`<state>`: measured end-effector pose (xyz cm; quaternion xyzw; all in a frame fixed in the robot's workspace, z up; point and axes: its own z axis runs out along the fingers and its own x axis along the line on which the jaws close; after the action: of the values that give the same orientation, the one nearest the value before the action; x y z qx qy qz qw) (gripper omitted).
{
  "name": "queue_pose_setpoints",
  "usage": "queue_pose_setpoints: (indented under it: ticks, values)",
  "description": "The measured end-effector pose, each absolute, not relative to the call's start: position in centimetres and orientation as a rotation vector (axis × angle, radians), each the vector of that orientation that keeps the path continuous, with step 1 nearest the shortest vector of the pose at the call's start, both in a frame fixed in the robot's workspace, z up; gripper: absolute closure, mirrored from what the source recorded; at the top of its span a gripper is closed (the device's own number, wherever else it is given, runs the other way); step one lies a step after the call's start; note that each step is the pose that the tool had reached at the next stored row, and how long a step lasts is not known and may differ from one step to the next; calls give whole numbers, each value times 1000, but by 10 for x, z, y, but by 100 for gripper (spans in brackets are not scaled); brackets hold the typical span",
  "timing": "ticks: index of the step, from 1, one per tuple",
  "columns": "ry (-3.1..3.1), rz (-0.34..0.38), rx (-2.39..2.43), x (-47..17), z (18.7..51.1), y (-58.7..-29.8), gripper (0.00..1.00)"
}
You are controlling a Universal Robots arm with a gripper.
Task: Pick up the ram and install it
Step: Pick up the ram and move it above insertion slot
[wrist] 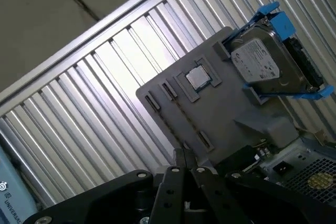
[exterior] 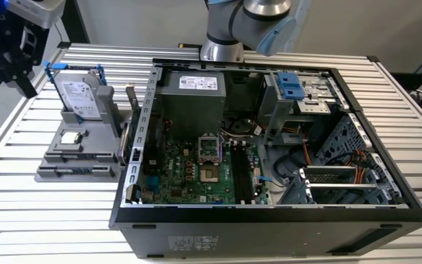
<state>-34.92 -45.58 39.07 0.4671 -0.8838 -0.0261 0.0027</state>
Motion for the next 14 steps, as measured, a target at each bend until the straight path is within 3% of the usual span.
queue_pose_setpoints:
  ticks: [14]
  values:
    - [-2581, -78, 1775, -349, 391, -456, 100]
